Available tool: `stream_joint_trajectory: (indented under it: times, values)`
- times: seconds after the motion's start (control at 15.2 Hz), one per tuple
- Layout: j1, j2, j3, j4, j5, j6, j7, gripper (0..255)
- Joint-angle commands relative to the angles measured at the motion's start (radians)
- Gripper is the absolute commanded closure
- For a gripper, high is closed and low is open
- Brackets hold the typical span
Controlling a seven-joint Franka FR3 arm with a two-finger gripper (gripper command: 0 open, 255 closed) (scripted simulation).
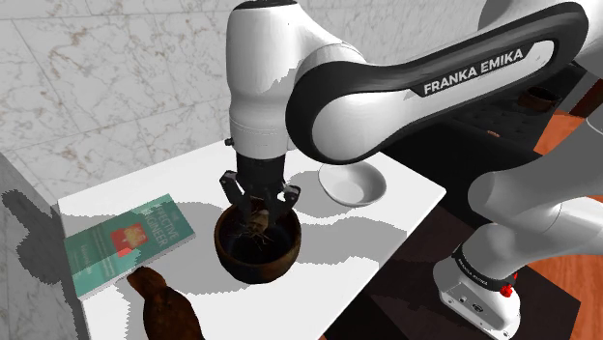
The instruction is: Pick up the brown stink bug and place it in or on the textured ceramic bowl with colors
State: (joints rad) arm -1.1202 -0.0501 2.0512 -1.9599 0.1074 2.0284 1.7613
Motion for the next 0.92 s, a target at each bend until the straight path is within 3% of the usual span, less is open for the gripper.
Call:
stream_joint_trajectory:
  times: [0.0, 0.07, 0.13, 0.46, 0.73, 0.86]
  values:
    - [0.0, 0.0, 0.0, 0.0, 0.0, 0.0, 0.0, 255]
    - [0.0, 0.0, 0.0, 0.0, 0.0, 0.0, 0.0, 255]
    - [0.0, 0.0, 0.0, 0.0, 0.0, 0.0, 0.0, 0]
    - [0.0, 0.0, 0.0, 0.0, 0.0, 0.0, 0.0, 0]
    - [0.013, 0.062, 0.002, 0.092, -0.065, -0.118, 0.046, 0]
    - [0.012, 0.062, 0.003, 0.092, -0.065, -0.118, 0.046, 0]
